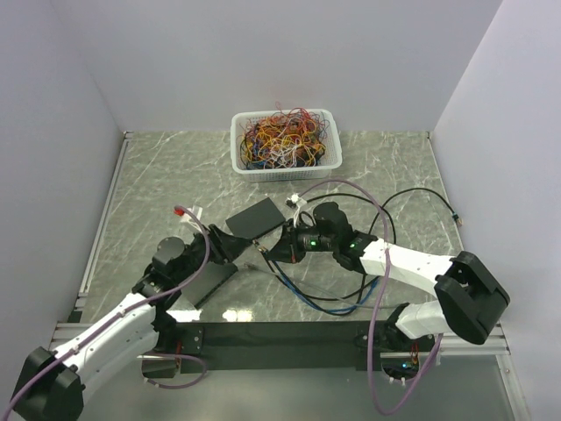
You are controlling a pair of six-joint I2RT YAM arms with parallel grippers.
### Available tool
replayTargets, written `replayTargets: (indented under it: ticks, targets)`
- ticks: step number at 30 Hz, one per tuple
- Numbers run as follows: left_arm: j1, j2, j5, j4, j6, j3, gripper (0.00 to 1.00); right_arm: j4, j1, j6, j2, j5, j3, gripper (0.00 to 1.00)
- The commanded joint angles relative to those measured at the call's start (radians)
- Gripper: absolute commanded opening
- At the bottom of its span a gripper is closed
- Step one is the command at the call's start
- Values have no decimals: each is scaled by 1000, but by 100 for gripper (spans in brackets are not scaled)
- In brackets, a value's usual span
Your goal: Insert the plug into the switch port
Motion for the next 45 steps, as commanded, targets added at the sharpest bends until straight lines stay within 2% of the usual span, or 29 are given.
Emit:
replayTargets:
  ticks: [1, 6, 17, 23, 26, 27, 29, 30, 33, 34, 35, 36, 37, 38, 40, 41, 45]
  targets:
    - [-52, 17, 49, 206, -33, -20, 58, 90, 0, 18, -30, -78, -6, 0]
    - [-96, 10, 8, 273, -55, -39, 57, 151, 0, 41, -50, -98, -24, 0]
    - [-133, 94, -32, 270, -41, -17, 52, 204, 0, 66, -76, -130, -37, 0]
    - [-169, 99, -60, 310, -50, -21, 44, 219, 2, 73, -61, -132, -40, 0]
    - [-187, 85, -77, 292, -42, -13, 32, 234, 0, 81, -59, -130, -46, 0]
    - [-193, 83, -77, 280, -39, -8, 22, 242, 2, 87, -64, -127, -49, 0]
    - [-198, 80, -77, 277, -36, -7, 13, 250, 0, 93, -61, -127, -46, 0]
    - [-202, 80, -80, 275, -38, -7, 5, 251, 2, 98, -58, -127, -44, 0]
    - [-211, 74, -93, 261, -44, 2, 1, 221, 2, 90, -50, -115, -29, 0]
    - [-215, 72, -103, 225, -48, 10, 1, 198, 0, 83, -47, -83, -12, 3]
    - [-215, 69, -118, 197, -53, 21, 1, 166, 2, 67, -48, -57, 0, 12]
    - [-218, 69, -132, 154, -58, 51, 0, 89, 0, 32, -59, -19, 12, 33]
    - [-219, 69, -176, 67, -76, 68, 1, 51, 2, 15, -67, 16, 35, 41]
    - [-219, 74, -202, 9, -90, 88, 1, 12, 2, -2, -86, 103, 45, 56]
    - [-219, 83, -253, -129, -137, 145, 1, -94, 4, -49, -107, 178, 72, 61]
    - [-219, 97, -265, -148, -151, 157, 0, -138, 4, -75, -126, 239, 78, 61]
    - [-224, 129, -265, -133, -200, 174, 0, -197, 2, -106, -157, 310, 83, 61]
